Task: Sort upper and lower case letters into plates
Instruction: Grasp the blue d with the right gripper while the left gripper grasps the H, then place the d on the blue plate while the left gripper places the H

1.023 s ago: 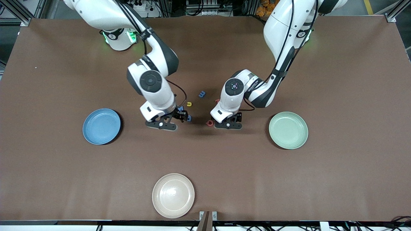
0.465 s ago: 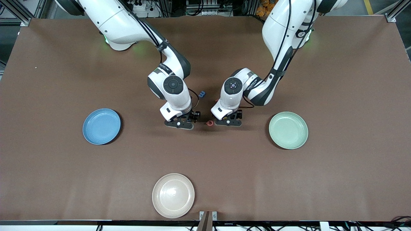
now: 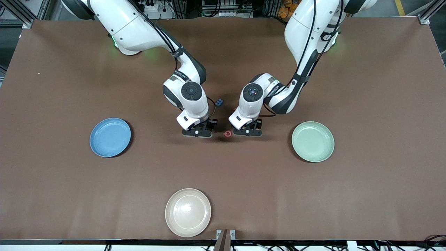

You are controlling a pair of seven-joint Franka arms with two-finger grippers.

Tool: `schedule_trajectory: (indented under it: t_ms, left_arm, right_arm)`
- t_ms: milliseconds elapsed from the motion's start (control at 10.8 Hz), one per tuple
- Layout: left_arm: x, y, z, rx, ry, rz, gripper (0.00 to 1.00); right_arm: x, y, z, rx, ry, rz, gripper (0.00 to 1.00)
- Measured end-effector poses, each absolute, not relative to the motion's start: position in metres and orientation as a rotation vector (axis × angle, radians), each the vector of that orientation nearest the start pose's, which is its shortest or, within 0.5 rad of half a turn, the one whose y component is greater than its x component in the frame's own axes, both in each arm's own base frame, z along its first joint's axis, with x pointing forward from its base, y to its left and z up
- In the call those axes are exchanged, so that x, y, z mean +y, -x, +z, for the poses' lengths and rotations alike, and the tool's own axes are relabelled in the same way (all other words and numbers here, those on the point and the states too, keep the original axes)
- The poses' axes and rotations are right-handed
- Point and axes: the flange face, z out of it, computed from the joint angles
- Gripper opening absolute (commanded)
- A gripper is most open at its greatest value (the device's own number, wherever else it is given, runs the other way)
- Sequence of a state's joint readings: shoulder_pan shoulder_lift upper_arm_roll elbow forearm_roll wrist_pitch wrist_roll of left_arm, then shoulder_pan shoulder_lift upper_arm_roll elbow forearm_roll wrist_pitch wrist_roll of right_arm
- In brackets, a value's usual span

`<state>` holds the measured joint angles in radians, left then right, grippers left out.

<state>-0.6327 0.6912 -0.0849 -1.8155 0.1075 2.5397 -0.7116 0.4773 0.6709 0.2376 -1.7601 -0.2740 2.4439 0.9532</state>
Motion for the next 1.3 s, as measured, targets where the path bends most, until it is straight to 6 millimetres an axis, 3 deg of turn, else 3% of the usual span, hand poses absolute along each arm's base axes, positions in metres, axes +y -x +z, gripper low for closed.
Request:
schedule_trajectory:
  t_ms: [279,372,558,651,837,1023,1116,1302]
  left_arm:
    - [-0.426,-0.492,0.162,0.114,3.153,-0.047,0.00]
    - [-0.423,-0.492,0.165,0.108,3.135,-0.020,0.00]
    - [-0.418,-0.494,0.189,0.100,3.099,0.024,0.00]
    - [-0.418,-0.494,0.202,0.099,3.089,0.032,0.00]
    - [-0.413,-0.494,0.219,0.154,3.065,0.058,0.00]
    - [-0.381,-0.513,0.227,0.235,3.045,0.093,0.00]
    - [-0.352,-0.531,0.226,0.276,3.040,0.109,0.00]
    - [-0.281,-0.562,0.217,0.352,3.030,0.163,0.00]
  right_arm:
    - [0.428,-0.507,0.188,0.105,3.134,-0.085,0.61]
    - [0.428,-0.507,0.184,0.098,3.134,-0.086,0.54]
    - [0.429,-0.506,0.179,0.092,3.132,-0.084,0.25]
    - [0.429,-0.505,0.179,0.091,3.131,-0.085,0.03]
    - [0.430,-0.506,0.180,0.092,3.129,-0.088,0.00]
    - [0.427,-0.509,0.181,0.101,3.136,-0.088,0.00]
    - [0.420,-0.515,0.189,0.122,3.153,-0.083,0.00]
    - [0.397,-0.536,0.228,0.151,3.199,-0.071,0.00]
